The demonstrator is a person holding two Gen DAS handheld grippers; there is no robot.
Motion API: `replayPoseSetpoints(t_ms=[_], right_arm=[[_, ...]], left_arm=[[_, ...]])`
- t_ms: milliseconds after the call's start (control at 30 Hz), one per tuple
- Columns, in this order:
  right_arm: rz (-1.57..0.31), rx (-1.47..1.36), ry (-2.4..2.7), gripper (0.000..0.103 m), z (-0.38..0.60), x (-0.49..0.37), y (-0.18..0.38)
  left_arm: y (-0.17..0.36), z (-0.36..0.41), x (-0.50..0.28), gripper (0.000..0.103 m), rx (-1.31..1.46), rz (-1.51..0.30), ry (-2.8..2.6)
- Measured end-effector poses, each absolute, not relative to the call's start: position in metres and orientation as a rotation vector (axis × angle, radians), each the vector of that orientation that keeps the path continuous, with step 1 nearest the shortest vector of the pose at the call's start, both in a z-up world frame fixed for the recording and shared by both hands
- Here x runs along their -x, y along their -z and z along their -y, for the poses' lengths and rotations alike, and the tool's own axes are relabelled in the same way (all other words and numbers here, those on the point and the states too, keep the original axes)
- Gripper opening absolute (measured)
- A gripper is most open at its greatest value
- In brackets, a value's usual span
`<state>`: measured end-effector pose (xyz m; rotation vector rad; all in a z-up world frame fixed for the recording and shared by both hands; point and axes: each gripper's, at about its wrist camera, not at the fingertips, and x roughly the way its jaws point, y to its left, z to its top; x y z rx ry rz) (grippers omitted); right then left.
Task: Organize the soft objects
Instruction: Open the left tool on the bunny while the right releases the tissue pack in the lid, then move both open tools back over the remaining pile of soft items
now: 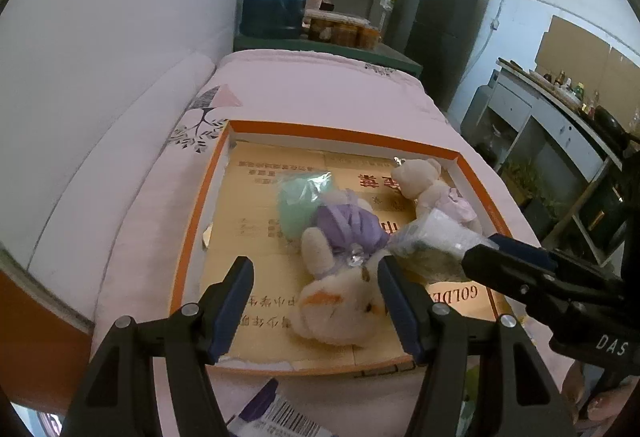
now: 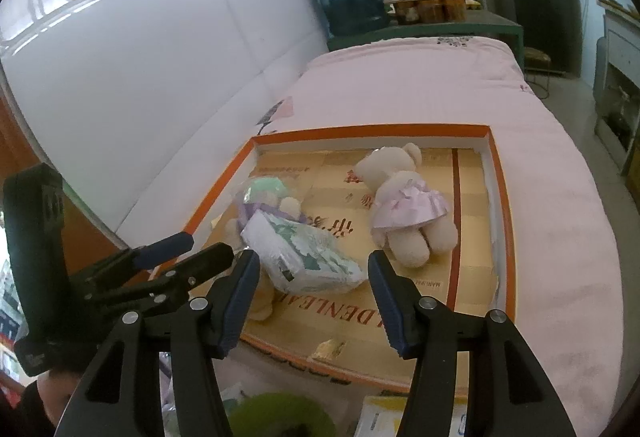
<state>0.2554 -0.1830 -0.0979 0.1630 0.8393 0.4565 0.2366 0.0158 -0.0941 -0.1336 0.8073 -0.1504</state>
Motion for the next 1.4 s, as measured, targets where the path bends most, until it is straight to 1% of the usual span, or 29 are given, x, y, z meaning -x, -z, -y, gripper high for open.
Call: replayPoseSetpoints(t_ms=[367,867,1233,1400], right_arm=[[-0.867,-0.181,-0.454,0.058,0.183,-0.238,0.101],[-0.832,-0.199,-0.452,0.058,0.191,-0.200,0.082],[-0.829,-0.191,-0.449,0.058,0.193,-0.173,0.072],[-0.831,-0.184,-0.447,0.060,0.193,-0.156,0.070]], left_arm=[[0.089,-0.020,-0.218,0.064,0.140,-0.803,0.143],[0.062,-0.020,-0.172,0.064,0.128,-0.730,0.137],[0.053,-0.019,-0.140,0.064,0.128,-0.707,0.152],[0.046,-0.018,-0.123,0.064,0.112,-0.687,0.159]])
